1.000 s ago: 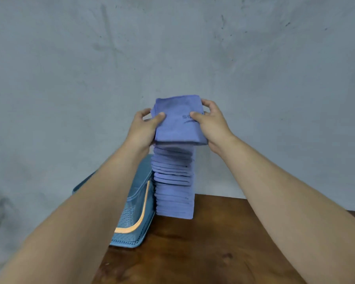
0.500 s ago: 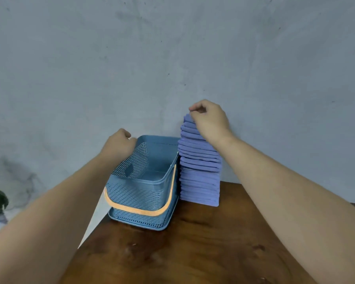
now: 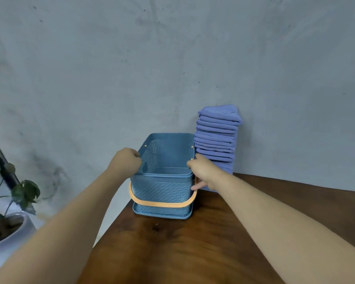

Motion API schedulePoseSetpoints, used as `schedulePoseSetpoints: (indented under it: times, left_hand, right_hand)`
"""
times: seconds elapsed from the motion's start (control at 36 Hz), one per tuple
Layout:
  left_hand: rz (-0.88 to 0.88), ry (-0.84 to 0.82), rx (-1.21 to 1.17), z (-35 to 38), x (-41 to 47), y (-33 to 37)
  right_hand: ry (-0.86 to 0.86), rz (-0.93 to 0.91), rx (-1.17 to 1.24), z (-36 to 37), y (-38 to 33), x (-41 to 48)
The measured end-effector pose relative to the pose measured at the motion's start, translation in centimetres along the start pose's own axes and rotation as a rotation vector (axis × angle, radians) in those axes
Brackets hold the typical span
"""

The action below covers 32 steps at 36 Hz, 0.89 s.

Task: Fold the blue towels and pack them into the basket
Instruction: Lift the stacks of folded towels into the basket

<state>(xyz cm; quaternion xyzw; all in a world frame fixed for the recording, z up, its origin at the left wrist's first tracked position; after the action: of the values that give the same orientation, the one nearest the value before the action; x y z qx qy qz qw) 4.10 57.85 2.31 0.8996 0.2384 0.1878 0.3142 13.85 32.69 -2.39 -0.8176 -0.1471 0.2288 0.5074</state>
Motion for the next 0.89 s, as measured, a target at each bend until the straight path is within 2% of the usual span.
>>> schedulePoseSetpoints:
  times: [0.11, 0.19, 0.36, 0.47, 0.58, 0.64, 0.72, 0.81, 0.89]
  left_hand:
    - [0.062, 0.058, 0.082, -1.8, -4.1, 0.3]
    - [0.119, 0.032, 0.093, -3.0, -6.3, 1.3]
    - [0.161, 0.039, 0.033, -4.6, -8.3, 3.1]
    - [0.199, -0.147, 0.041, -2.7, -9.6, 4.8]
    - [0.234, -0.398, -0.029, 0.7, -12.5, 7.7]
    - [0.236, -0.509, -0.103, 2.3, -13.9, 9.3]
    - [0.263, -0.653, -0.083, 4.1, -15.3, 11.5]
    - [0.278, -0.723, -0.062, 5.0, -15.6, 13.1]
    - [0.264, -0.658, -0.082, 4.9, -14.0, 14.1]
  right_hand:
    - [-0.085, 0.05, -0.256, -2.3, 0.4, -2.2]
    - [-0.118, 0.071, -0.402, -4.2, 1.0, -4.1]
    - [-0.06, 0.009, -0.701, -8.2, 1.5, -8.7]
    - [-0.032, -0.043, -0.936, -11.3, 2.2, -12.0]
    - [-0.095, 0.041, -1.0, -15.3, 4.3, -14.9]
    - [-0.099, 0.044, -1.073, -17.2, 4.8, -15.9]
    - [-0.084, 0.038, -1.156, -19.3, 5.2, -17.2]
    - [-0.096, 0.067, -1.13, -20.0, 5.5, -18.1]
    - [-0.077, 0.09, -1.114, -20.4, 4.7, -17.8]
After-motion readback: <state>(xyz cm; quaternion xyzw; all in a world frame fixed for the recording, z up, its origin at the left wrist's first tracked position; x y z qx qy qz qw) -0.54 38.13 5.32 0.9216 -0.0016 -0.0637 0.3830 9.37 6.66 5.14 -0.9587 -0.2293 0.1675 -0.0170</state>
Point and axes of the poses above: each hand's wrist, its own x-axis towards the middle knuckle, its own z-axis out of the palm, y = z × x, the point moved 6 cm from there along x, towards the middle knuckle, and after that the axes turned 10 degrees about -x, right-handed, at the moved point
